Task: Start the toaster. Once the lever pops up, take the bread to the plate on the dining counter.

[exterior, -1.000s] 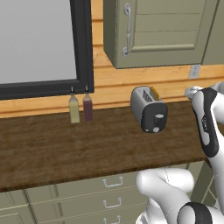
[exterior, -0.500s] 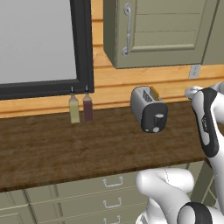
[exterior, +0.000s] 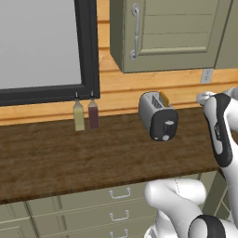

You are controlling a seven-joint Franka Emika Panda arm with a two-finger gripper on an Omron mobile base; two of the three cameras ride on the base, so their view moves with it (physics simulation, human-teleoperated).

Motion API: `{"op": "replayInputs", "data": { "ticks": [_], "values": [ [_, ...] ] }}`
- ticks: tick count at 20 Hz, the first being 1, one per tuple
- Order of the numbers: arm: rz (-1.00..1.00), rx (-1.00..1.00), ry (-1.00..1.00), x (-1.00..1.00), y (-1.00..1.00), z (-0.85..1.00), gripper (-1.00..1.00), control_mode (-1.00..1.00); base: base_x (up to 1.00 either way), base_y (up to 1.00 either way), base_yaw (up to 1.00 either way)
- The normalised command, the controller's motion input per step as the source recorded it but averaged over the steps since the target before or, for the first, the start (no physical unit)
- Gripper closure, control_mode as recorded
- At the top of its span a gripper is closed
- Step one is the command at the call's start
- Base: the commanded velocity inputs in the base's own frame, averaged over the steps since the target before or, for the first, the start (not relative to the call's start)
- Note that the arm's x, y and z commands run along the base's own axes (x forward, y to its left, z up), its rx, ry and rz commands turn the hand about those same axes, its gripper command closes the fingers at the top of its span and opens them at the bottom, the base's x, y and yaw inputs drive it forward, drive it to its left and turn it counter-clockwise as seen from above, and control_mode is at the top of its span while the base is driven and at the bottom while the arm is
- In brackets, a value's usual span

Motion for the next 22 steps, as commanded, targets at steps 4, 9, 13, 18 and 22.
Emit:
{"op": "replayInputs", "data": {
  "ticks": [4,9,13,18,22],
  "values": [
    [0.0,0.0,0.0,0.0,0.0,0.0,-1.0,-1.0,0.0,0.0,0.0],
    [0.0,0.0,0.0,0.0,0.0,0.0,-1.0,-1.0,0.0,0.0,0.0],
    [0.0,0.0,0.0,0.0,0.0,0.0,-1.0,-1.0,0.0,0.0,0.0],
    [0.0,0.0,0.0,0.0,0.0,0.0,-1.0,-1.0,0.0,0.0,0.0],
    [0.0,0.0,0.0,0.0,0.0,0.0,-1.0,-1.0,0.0,0.0,0.0]
  ]
}}
